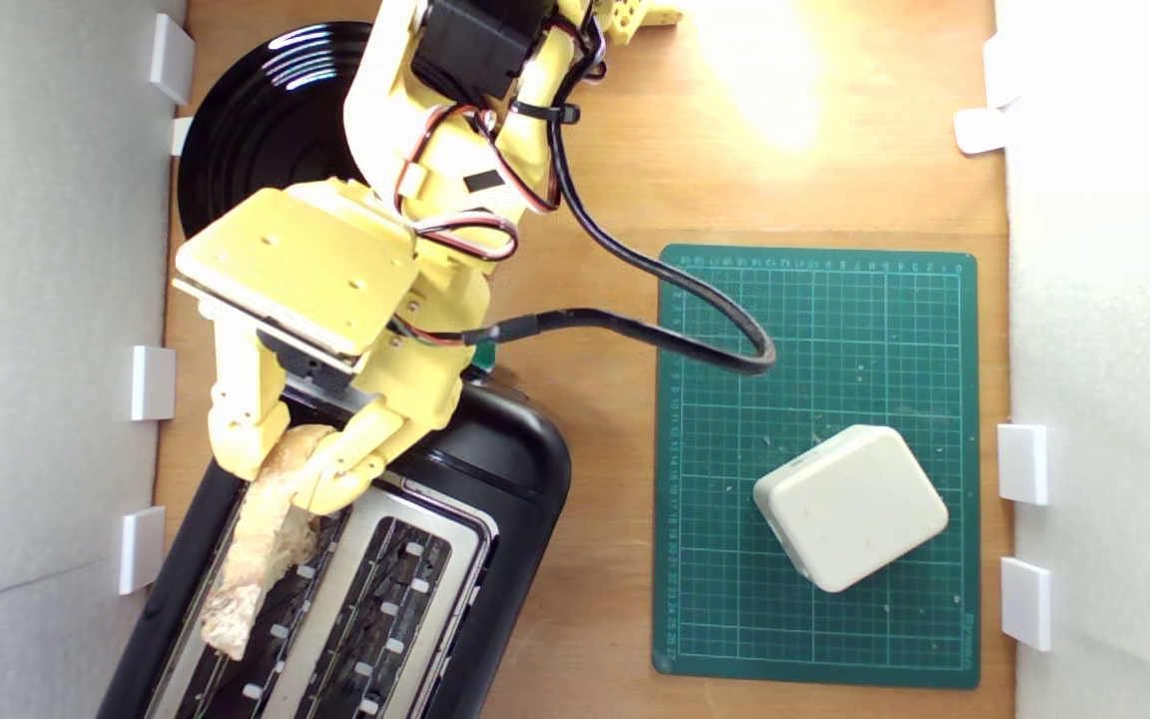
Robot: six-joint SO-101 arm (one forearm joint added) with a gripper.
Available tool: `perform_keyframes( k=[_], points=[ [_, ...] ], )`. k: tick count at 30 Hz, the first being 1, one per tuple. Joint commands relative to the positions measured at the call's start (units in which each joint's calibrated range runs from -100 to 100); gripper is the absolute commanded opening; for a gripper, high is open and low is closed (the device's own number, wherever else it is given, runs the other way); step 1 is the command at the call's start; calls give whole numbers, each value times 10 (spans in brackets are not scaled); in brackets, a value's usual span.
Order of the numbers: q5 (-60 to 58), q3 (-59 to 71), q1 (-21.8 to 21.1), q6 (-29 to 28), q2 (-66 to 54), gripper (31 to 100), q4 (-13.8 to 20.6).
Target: Pick bread and place in toaster
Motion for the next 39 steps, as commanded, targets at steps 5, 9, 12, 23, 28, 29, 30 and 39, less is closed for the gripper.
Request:
perform_keyframes(
  k=[5,9,12,23,28,29,30,39],
  points=[
    [-22,-25,-3,-3,31,521,-4],
    [-27,-26,-3,-3,55,523,-4],
    [-27,-26,-3,-1,67,524,-12],
    [-27,-26,-8,2,74,673,-20],
    [-27,-26,-8,7,69,763,-20],
    [-27,-26,-8,11,69,773,-20],
    [-27,-27,-8,14,68,780,-20],
    [-28,-26,-3,18,-51,786,-62]
  ],
)
